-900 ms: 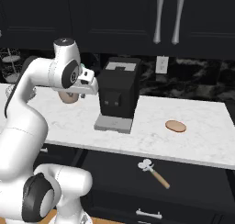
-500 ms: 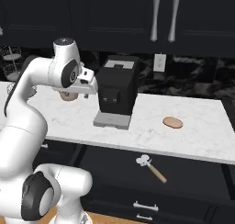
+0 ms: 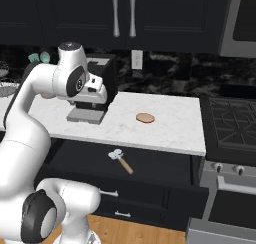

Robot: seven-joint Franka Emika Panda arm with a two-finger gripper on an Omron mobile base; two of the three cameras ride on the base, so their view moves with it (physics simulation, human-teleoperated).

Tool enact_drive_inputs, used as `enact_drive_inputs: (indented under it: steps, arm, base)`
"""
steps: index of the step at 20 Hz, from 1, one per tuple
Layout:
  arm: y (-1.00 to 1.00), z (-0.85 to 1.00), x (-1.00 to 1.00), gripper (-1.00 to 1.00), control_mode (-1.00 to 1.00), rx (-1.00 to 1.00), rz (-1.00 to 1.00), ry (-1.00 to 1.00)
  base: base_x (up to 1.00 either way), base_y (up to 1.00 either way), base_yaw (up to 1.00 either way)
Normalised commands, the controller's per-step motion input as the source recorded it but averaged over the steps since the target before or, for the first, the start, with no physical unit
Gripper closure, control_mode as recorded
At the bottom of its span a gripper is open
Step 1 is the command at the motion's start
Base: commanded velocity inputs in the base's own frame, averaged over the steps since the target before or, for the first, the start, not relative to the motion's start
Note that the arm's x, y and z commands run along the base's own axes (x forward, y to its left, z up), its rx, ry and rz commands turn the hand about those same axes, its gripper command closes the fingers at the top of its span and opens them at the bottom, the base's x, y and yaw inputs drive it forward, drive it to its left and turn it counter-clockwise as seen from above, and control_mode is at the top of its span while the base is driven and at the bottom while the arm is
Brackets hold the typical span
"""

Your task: Pick the pizza cutter from the drawer and place it on the counter.

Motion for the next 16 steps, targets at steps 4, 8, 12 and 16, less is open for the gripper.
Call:
enact_drive_inputs:
  steps: [4, 8, 12, 16]
  arm:
    - [0.00, 0.00, 0.00, -1.00, 1.00, 0.00, 0.00, 0.00]
    - [0.00, 0.00, 0.00, -1.00, 1.00, 0.00, 0.00, 0.00]
    - [0.00, 0.00, 0.00, -1.00, 1.00, 0.00, 0.00, 0.00]
    - [0.00, 0.00, 0.00, -1.00, 1.00, 0.00, 0.00, 0.00]
  base:
    - [0.02, -0.18, 0.00]
    - [0.03, -0.01, 0.00]
    - [0.00, 0.00, 0.00]
    - [0.00, 0.00, 0.00]
